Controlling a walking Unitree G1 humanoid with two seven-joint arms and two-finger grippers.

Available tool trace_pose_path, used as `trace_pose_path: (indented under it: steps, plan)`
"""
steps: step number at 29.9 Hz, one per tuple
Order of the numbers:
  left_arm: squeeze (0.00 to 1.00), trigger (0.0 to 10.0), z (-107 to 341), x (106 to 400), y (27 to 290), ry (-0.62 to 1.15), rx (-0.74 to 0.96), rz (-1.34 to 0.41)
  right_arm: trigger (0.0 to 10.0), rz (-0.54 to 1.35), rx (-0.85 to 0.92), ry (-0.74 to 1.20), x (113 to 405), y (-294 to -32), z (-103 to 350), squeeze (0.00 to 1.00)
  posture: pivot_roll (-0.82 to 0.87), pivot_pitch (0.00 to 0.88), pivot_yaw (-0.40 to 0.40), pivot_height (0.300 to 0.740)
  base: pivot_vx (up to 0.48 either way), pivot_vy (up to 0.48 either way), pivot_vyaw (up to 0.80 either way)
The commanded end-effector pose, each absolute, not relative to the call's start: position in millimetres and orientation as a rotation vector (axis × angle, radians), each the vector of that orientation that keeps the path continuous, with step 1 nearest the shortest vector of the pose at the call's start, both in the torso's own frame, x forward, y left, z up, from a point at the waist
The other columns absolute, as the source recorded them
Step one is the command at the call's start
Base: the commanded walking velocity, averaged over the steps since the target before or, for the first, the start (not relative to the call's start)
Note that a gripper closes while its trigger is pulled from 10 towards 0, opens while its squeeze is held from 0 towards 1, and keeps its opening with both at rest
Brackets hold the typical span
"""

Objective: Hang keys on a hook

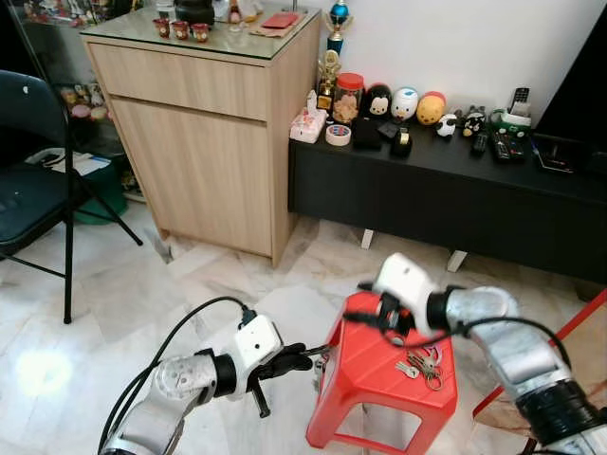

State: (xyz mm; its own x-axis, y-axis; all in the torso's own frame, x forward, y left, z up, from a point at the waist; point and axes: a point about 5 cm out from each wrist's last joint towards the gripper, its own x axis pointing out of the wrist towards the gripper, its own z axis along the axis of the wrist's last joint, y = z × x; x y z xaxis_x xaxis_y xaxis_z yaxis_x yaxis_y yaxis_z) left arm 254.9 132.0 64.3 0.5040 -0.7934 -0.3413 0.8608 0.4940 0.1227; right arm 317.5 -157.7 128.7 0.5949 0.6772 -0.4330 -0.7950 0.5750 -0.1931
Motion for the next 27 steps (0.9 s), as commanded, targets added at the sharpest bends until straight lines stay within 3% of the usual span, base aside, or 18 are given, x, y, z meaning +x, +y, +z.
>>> trace_pose_path:
  steps: [1,5,6,13,22,27]
  plan:
    - [0.00,0.0,65.4,258.1,135.6,0.226,0.278,-0.961,10.0,0.771,-0.329,0.331,322.3,-165.5,126.8,0.00,0.03,0.013,-0.083,0.740,0.000,0.000,0.00]
    - [0.00,0.5,65.8,262.1,139.5,0.197,0.223,-0.863,10.0,0.588,-0.229,0.324,328.5,-174.2,119.9,0.00,0.02,0.014,-0.079,0.740,0.000,0.000,0.00]
    - [0.00,9.6,66.7,265.1,142.1,0.167,0.188,-0.777,10.0,0.497,-0.156,0.330,327.0,-175.2,108.0,0.00,0.02,0.015,-0.077,0.740,0.000,0.000,0.00]
    - [0.00,10.0,69.0,269.3,140.3,0.100,0.075,-0.609,10.0,0.277,0.112,0.446,300.1,-167.3,40.6,0.00,0.01,0.014,-0.079,0.740,0.000,0.000,0.00]
    - [0.00,10.0,76.3,275.2,131.3,0.024,-0.065,-0.461,10.0,0.117,0.195,0.592,263.4,-165.9,-17.3,0.00,0.01,0.000,-0.081,0.740,0.000,0.000,0.00]
    - [0.00,10.0,79.0,277.3,129.4,-0.005,-0.087,-0.405,10.0,0.096,0.155,0.661,245.7,-167.2,-38.6,0.00,0.00,0.000,-0.082,0.740,0.000,0.000,0.00]
